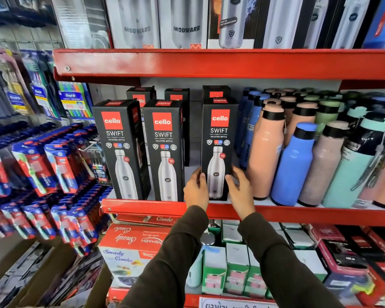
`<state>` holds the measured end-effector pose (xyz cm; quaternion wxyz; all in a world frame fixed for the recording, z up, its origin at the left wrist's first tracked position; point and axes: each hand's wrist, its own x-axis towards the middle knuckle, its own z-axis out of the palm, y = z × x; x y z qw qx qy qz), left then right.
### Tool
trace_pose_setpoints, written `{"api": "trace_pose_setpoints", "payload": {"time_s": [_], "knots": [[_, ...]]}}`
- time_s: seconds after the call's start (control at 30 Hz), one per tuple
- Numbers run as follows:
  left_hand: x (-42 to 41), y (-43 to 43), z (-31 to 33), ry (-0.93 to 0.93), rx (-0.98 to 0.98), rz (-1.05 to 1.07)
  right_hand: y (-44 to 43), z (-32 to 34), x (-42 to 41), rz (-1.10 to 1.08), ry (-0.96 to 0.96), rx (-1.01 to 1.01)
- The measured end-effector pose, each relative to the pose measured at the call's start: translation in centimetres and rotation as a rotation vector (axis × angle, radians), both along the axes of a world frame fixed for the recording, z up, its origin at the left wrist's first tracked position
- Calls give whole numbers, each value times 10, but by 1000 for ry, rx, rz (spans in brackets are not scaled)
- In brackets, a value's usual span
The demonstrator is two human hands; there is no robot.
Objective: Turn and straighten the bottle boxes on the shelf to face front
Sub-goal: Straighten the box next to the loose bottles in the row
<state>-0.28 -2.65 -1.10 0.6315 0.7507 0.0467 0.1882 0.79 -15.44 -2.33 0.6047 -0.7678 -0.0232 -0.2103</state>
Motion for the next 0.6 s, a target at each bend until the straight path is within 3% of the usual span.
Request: {"api": "trace_pose_setpoints", "payload": {"time_s": [0.6], "knots": [[-35, 9, -7, -65, 60, 2, 1, -5, -36, -20, -77, -71]]}}
